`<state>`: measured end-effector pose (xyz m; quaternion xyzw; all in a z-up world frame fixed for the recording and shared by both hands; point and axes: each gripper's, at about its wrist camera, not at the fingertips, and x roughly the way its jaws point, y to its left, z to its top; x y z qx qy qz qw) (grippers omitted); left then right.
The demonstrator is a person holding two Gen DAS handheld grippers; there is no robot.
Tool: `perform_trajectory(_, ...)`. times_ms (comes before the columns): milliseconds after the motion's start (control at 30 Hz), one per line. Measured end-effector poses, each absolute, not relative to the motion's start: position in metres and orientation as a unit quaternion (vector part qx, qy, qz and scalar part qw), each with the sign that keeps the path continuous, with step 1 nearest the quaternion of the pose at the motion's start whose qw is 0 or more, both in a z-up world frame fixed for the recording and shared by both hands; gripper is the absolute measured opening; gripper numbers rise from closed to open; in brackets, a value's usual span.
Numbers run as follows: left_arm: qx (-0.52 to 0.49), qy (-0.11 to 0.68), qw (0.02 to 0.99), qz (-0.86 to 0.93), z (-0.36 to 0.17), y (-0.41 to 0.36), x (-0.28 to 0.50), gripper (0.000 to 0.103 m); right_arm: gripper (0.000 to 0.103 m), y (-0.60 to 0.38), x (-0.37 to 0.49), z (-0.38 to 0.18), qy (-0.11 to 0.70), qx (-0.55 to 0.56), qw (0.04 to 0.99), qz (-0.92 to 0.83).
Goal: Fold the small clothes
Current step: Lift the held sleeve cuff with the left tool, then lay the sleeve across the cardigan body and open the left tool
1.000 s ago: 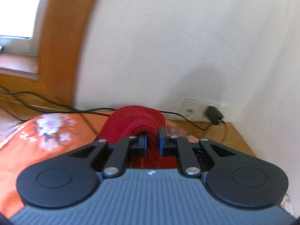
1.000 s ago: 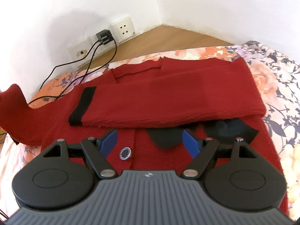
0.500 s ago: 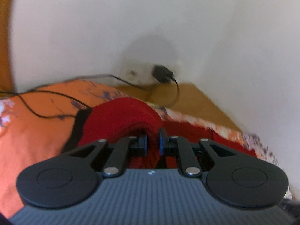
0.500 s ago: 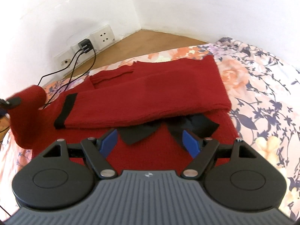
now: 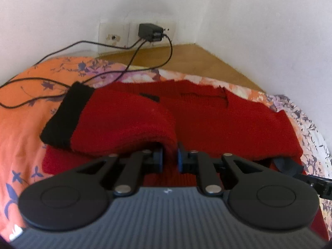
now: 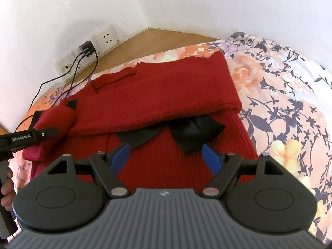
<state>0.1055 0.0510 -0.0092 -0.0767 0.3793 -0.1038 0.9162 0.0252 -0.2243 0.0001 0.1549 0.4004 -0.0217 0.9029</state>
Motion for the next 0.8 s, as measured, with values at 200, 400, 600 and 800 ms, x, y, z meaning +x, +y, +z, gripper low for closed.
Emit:
perform_trajectory(200, -0.086, 0.404, 0.906, -0.095, -0.017, 0.050, 0.106, 0.026, 0.084, -0.224, 0.026, -0.001, 0.403, 0.153, 0.902, -0.016)
perform_trajectory(400, -0.069, 0.405, 0.908, -0.085, -0.014, 0.046, 0.101, 0.051, 0.086, -0.222, 0.026, 0.001, 0.401, 0.147, 0.904, -0.007)
perform_trajectory(600, -0.065, 0.418, 0.902, -0.087, -0.008, 0.048, 0.095, 0.051, 0.087, -0.217, 0.030, 0.005, 0.399, 0.144, 0.905, 0.008)
perform_trajectory(800, -0.058, 0.426, 0.900, -0.071, -0.005, 0.058, 0.087, 0.051, 0.087, -0.207, 0.040, 0.011, 0.403, 0.153, 0.901, 0.036)
